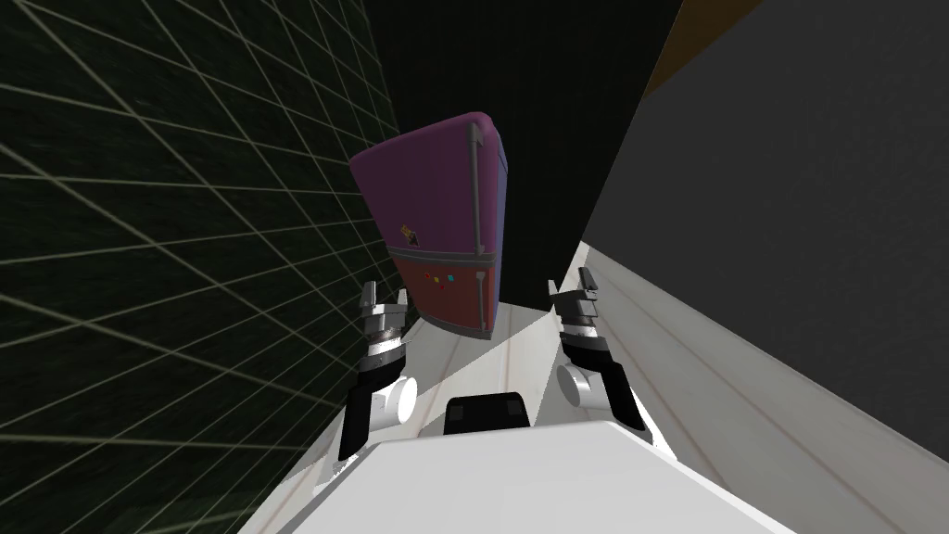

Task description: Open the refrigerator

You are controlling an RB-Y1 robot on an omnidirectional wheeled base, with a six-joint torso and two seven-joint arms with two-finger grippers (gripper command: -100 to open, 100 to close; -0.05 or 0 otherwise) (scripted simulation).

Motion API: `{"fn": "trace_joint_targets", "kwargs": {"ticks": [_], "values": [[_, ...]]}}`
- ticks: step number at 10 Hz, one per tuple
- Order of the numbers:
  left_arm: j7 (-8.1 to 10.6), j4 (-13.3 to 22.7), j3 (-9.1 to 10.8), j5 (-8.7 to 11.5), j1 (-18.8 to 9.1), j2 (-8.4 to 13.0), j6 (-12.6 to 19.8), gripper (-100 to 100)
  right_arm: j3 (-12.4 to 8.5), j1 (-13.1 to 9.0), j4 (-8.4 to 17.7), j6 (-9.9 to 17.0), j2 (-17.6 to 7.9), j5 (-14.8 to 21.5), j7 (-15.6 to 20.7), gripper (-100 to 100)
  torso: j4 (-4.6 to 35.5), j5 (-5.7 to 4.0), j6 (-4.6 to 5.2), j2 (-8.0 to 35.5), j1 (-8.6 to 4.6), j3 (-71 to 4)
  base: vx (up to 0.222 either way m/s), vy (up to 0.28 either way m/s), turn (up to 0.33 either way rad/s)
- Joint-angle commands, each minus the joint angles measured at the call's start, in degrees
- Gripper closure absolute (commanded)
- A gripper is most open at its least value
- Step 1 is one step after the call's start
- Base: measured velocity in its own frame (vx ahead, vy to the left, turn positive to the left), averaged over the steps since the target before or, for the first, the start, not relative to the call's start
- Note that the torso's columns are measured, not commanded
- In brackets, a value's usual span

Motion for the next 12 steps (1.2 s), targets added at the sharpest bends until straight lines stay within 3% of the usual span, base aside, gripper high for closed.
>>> {"fn": "trace_joint_targets", "kwargs": {"ticks": [1, 9, 10, 12], "values": [[0.00, 0.00, 0.00, 0.00, 0.00, 0.00, 0.00, 0, 0.00, 0.00, 0.00, 0.00, 0.00, 0.00, 0.00, 0, 2.35, 0.00, 0.00, 2.32, 0.00, -4.67, 0.000, 0.000, 0.000], [0.00, -0.02, 0.00, 0.00, 0.00, 0.00, -0.01, 0, 0.00, 0.00, -0.02, -0.01, 0.00, 0.00, 0.00, 0, 35.37, 0.00, 0.00, 35.39, 0.00, -70.73, 0.000, 0.000, 0.000], [0.10, -0.05, -0.09, 0.31, -0.02, 2.41, 0.50, -100, 0.00, 0.00, -0.02, -0.01, 0.00, 0.00, 0.00, 0, 39.60, 0.00, 0.00, 39.61, 0.00, -79.19, 0.020, -0.016, 0.041], [0.31, -0.13, -0.29, 0.99, -0.07, 5.53, 1.62, -100, 0.00, 0.01, 0.01, 0.00, 0.00, 0.00, 0.00, 0, 42.03, -0.02, -0.01, 42.02, -0.07, -84.29, 0.038, -0.038, 0.086]]}}
